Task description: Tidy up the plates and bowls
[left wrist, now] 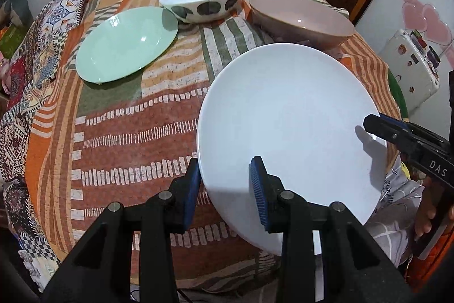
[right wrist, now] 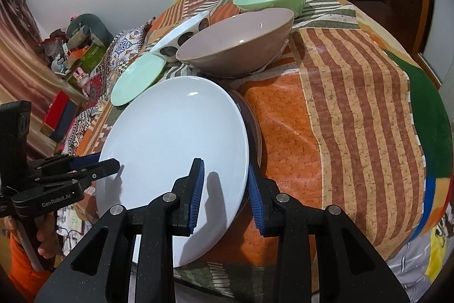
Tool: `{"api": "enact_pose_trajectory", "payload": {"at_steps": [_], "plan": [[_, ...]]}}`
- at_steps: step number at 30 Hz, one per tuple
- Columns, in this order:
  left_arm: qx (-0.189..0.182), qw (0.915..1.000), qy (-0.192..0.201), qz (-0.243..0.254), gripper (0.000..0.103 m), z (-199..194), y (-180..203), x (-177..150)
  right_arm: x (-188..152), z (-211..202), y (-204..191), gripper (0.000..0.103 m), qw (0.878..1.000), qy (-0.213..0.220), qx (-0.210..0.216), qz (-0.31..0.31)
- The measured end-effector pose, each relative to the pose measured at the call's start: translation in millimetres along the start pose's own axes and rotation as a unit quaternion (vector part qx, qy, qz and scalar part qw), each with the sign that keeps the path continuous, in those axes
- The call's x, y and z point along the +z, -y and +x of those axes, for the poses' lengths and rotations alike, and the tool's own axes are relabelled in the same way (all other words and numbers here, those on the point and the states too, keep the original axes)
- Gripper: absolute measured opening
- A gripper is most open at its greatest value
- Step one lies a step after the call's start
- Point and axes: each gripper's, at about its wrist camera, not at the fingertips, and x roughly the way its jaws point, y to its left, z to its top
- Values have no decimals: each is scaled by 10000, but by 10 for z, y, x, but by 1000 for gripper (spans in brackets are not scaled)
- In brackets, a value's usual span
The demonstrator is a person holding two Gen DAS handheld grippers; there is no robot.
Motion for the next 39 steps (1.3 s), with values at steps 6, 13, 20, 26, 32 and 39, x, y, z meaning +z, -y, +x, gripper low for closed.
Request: {"api": "enact_pose_trajectory", "payload": {"at_steps": [6,13,20,26,32,39], "plan": [[-35,9999,-132,-43,36,100,3,36,32,25,11,29,10000,25,-61,-19],[-60,9997,-170,-135,36,160,-31,81,87,56,12,30,9999,51,-115,-75],[-41,9998,-139,-160,36,182,-38,107,111,92,-14,31,9995,100,-241,-172],[-214,9992,-114,-333,36,180,-108,110,113,123,1,36,9989,113,-385,-226],[-79,9994,43,-321,36,86,-132,96,119,114,4,36,9988,110,-396,-249],[93,9985,459,-293,36,-209,-230,86,179,-42,-56,37,9984,291,-360,-330]]}}
